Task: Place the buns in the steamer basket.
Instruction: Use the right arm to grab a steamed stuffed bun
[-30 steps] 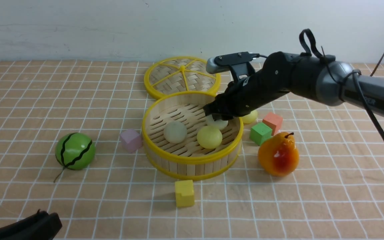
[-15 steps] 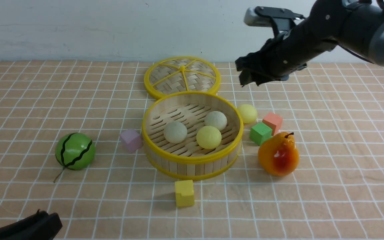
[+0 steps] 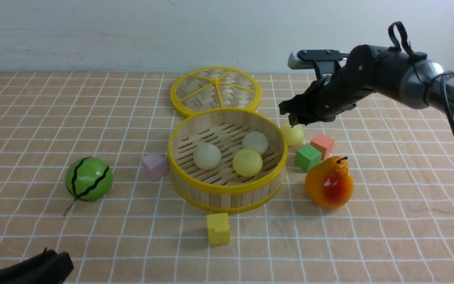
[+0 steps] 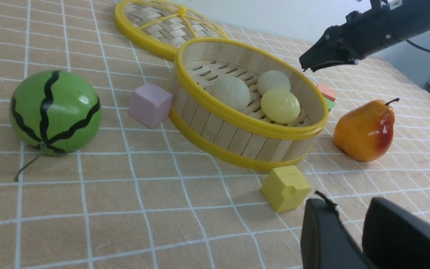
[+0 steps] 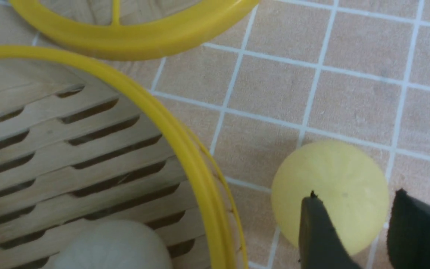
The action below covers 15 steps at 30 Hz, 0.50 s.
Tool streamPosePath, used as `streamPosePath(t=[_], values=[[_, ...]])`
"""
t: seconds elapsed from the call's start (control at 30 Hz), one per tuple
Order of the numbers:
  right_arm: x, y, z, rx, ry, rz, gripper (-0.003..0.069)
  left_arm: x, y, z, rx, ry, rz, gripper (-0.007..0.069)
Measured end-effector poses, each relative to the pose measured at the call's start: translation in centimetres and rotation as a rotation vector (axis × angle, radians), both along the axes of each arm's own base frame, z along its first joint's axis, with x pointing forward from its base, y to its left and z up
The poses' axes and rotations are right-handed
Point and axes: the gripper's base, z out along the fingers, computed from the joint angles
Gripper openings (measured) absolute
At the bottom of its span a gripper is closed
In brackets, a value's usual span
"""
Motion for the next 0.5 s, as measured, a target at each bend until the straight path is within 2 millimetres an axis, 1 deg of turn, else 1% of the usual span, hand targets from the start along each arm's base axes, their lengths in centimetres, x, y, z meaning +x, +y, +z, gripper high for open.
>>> streamPosePath(t=[0.03,0.33,0.4,0.5], values=[[0.0,0.0,0.0,0.0,-0.002,0.0,0.0273,0.0,0.0,0.0,0.0,0.0,0.0,0.0167],[1.1,0.0,-2.3,-0.007,-0.035,-0.018,0.0269,0.0,0.0,0.0,0.0,0.0,0.0,0.0181],[1.3,0.1,-2.7,-0.007,-0.038,-0.021,0.0251,0.0,0.0,0.0,0.0,0.0,0.0,0.0183],[1.3,0.1,-2.8,-0.007,-0.041,-0.022,0.0222,0.0,0.0,0.0,0.0,0.0,0.0,0.0185]])
